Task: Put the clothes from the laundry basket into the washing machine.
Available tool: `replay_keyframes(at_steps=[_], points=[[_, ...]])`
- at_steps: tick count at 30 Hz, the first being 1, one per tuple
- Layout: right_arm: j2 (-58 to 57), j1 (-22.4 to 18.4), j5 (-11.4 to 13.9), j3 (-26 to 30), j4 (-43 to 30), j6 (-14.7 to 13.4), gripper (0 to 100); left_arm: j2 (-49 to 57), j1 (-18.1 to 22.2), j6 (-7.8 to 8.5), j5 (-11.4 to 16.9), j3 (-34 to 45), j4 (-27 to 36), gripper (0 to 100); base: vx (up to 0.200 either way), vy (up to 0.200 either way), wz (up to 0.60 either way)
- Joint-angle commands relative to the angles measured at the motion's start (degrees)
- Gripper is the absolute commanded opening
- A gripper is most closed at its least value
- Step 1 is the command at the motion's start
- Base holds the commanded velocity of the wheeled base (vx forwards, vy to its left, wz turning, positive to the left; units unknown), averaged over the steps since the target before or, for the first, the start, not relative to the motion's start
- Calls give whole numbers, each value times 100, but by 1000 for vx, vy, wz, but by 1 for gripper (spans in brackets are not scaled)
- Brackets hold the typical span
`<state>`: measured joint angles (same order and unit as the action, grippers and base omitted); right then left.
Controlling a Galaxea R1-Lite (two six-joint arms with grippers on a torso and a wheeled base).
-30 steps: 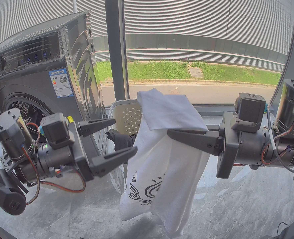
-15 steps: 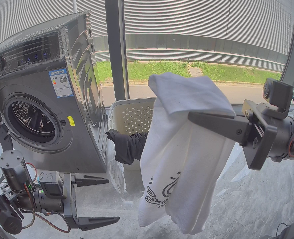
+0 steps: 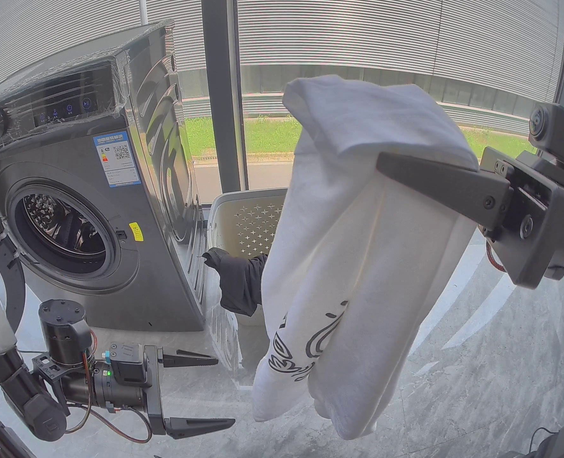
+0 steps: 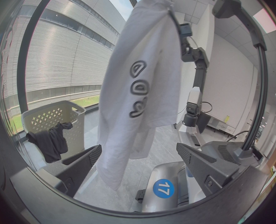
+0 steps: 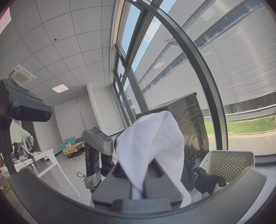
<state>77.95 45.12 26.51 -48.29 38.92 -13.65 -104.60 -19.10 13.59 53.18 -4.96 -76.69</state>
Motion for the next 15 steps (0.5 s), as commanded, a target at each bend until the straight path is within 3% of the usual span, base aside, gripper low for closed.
replay_keyframes(at_steps=[1,6,9,15], points=[[1,59,82,-67,-8,-6,0,-729,390,21,26,-383,-21,100,0,0,0],[-8,94,231,-93,-8,-50,0,-984,618,21,123,-936,-56,100,0,0,0],[-8,217,231,-128,-8,-208,0,-957,337,21,351,-893,-92,100,0,0,0],[10,305,231,-155,-8,-401,0,-940,-32,21,395,-866,-92,100,0,0,0]])
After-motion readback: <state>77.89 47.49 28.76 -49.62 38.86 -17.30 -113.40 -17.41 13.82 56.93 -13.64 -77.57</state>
